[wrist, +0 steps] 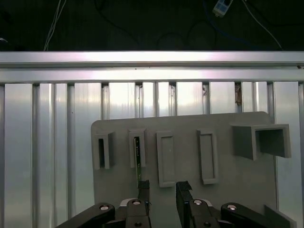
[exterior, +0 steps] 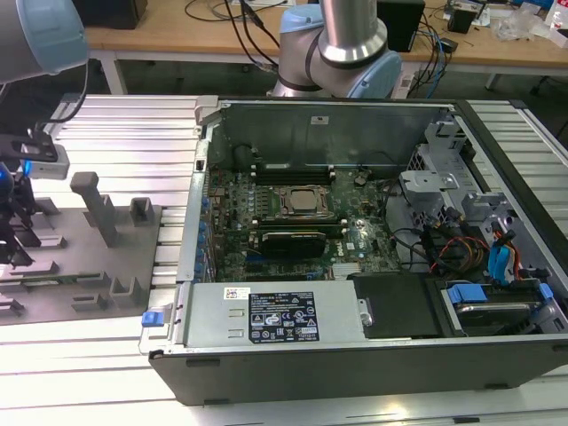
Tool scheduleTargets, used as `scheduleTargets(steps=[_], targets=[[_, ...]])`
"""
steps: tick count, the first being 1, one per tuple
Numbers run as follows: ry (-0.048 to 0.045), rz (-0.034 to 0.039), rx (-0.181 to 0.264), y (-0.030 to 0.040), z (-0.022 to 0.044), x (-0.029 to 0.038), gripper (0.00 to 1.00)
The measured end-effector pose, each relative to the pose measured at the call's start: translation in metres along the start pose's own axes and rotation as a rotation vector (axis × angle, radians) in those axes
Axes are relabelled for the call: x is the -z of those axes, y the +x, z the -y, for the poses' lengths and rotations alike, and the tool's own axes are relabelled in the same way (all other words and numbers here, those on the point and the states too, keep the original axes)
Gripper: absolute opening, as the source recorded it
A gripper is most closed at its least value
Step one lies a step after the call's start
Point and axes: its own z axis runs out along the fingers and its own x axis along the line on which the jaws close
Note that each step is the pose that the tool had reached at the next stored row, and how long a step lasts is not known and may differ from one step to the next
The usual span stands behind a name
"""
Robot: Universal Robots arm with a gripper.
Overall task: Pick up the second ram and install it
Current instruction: 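Pick up the second ram and move it above second insertion slot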
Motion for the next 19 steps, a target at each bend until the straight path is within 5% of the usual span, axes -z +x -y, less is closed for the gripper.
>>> scheduleTargets(steps=[6, 14, 19], targets=[[0.0001, 0.0, 0.0, 0.0017, 0.0002, -0.004, 0.36], [0.0, 0.0, 0.0, 0.0297, 0.0007, -0.0065, 0.36], [-0.0001, -0.0001, 0.0, 0.0361, 0.0037, -0.0078, 0.36]])
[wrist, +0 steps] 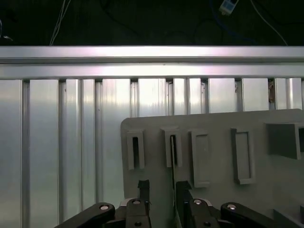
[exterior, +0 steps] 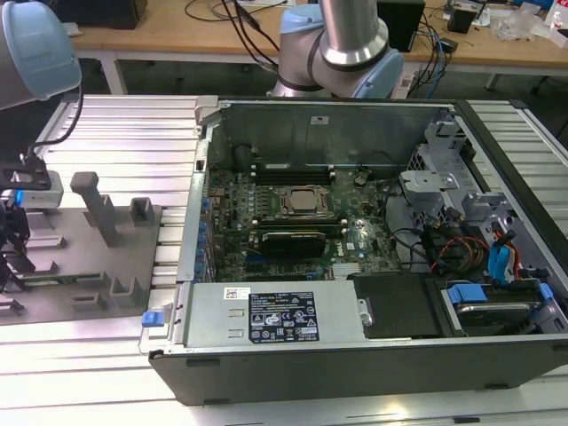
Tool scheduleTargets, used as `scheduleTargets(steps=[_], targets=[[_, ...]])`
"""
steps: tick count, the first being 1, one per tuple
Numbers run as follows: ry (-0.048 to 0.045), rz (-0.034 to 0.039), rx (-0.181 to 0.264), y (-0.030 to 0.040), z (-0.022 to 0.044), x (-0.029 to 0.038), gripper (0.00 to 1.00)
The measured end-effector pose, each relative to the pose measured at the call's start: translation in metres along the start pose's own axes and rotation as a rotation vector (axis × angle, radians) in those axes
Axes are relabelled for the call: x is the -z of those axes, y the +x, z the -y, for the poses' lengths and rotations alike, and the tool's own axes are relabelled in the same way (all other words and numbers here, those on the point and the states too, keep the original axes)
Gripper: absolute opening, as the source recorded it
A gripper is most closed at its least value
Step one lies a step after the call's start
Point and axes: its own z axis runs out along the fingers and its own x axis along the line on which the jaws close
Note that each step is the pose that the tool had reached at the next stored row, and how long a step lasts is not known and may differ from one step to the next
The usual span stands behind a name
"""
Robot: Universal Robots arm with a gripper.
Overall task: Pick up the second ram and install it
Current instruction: 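Pick up the second ram and move it above second insertion slot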
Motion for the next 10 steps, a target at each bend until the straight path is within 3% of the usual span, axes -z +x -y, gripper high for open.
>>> scheduleTargets(steps=[3, 6, 8, 10], targets=[[0.0001, 0.0, 0.0, 0.0001, 0.0072, -0.0007, 0.36], [0.0, 0.0005, 0.001, -0.0004, 0.0199, -0.0019, 0.36], [0.0, 0.0017, 0.001, -0.002, 0.0222, -0.0035, 0.36], [-0.0001, 0.0018, 0.001, -0.0084, 0.0252, -0.0067, 0.36]])
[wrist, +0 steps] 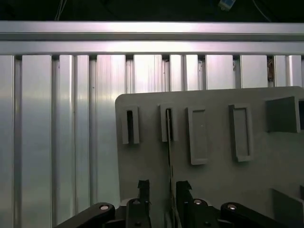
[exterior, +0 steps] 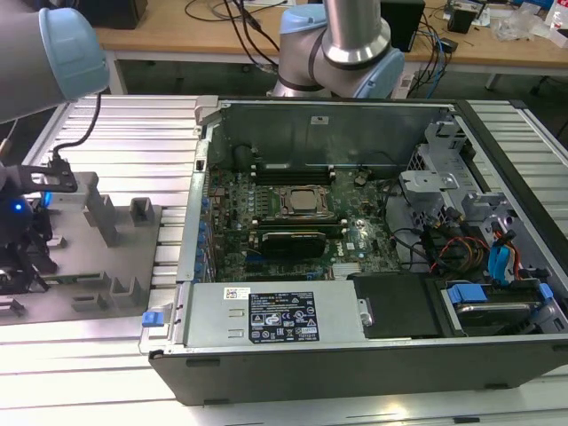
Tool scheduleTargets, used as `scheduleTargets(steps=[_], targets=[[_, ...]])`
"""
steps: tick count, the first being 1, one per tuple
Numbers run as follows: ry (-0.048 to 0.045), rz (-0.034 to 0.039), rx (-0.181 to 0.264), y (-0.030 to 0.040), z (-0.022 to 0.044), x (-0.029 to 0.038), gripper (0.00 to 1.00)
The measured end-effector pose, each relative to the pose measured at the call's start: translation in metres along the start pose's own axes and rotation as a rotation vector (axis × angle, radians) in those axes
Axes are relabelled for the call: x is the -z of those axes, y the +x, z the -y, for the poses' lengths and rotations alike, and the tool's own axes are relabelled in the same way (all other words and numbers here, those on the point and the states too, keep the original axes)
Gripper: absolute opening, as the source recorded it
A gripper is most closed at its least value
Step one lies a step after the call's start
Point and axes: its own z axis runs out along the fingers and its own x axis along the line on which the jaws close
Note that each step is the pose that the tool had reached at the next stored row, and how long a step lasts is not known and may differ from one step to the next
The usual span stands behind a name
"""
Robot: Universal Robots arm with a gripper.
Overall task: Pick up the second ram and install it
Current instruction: 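Pick up the second ram and move it above second insertion slot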
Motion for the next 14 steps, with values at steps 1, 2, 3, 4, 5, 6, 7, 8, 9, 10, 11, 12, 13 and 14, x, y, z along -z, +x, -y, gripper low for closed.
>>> scheduleTargets(steps=[1, 2, 3, 4, 5, 6, 7, 8, 9, 10, 11, 12, 13, 14], targets=[[0.0, 0.0, 0.0, -0.0027, 0.0003, -0.0024, 0.36], [0.0, -0.0001, 0.002, -0.0035, 0.0007, -0.0066, 0.36], [-0.0001, -0.0002, 0.003, -0.0035, 0.0007, -0.0086, 0.36], [0.0, -0.0002, 0.004, -0.0035, 0.0008, -0.0104, 0.36], [0.0, -0.0002, 0.006, -0.0035, 0.0009, -0.0136, 0.36], [-0.0001, -0.0003, 0.007, -0.0035, 0.0009, -0.0148, 0.36], [-0.0001, -0.0004, 0.008, -0.0035, 0.001, -0.0162, 0.36], [-0.0001, -0.0005, 0.01, -0.0034, 0.001, -0.0174, 0.36], [-0.0003, -0.0005, 0.011, -0.0034, 0.0011, -0.0184, 0.36], [-0.0004, -0.0007, 0.011, -0.0034, 0.001, -0.0187, 0.36], [-0.0004, -0.0007, 0.011, -0.0034, 0.001, -0.0188, 0.36], [-0.0002, -0.0005, 0.011, -0.0034, 0.0011, -0.019, 0.36], [-0.0003, -0.0006, 0.011, -0.0034, 0.0011, -0.0189, 0.36], [-0.0002, -0.0005, 0.011, -0.0034, 0.0011, -0.019, 0.36]])
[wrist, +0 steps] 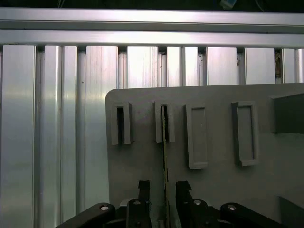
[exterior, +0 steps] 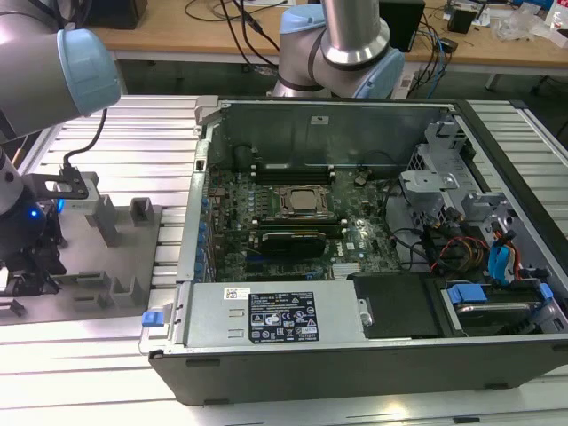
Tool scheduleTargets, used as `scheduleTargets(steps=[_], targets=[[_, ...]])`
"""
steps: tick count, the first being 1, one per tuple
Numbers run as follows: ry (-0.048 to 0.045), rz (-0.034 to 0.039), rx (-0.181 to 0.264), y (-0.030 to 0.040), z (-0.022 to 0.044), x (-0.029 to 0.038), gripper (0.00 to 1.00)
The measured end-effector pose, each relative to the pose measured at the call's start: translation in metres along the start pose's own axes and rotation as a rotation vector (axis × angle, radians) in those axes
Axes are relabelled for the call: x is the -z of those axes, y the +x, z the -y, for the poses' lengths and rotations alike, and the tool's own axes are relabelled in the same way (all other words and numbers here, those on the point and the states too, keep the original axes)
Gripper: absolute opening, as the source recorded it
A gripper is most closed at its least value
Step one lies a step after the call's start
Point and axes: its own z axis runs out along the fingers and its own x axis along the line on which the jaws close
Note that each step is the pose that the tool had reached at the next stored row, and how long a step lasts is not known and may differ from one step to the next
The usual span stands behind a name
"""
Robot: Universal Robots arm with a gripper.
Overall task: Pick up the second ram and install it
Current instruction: 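Pick up the second ram and move it above second insertion slot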
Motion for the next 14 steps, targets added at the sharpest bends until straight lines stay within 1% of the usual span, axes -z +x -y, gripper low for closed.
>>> scheduleTargets(steps=[1, 2, 3, 14], targets=[[0.0, 0.0, 0.0, 0.0, 0.0, -0.0001, 0.35], [0.0, 0.0, 0.0, 0.0, 0.0, -0.0001, 0.28], [0.0, -0.0001, 0.0, 0.0, 0.0, -0.0001, 0.13], [0.0, 0.0, 0.0, 0.0, 0.0, -0.0007, 0.13]])
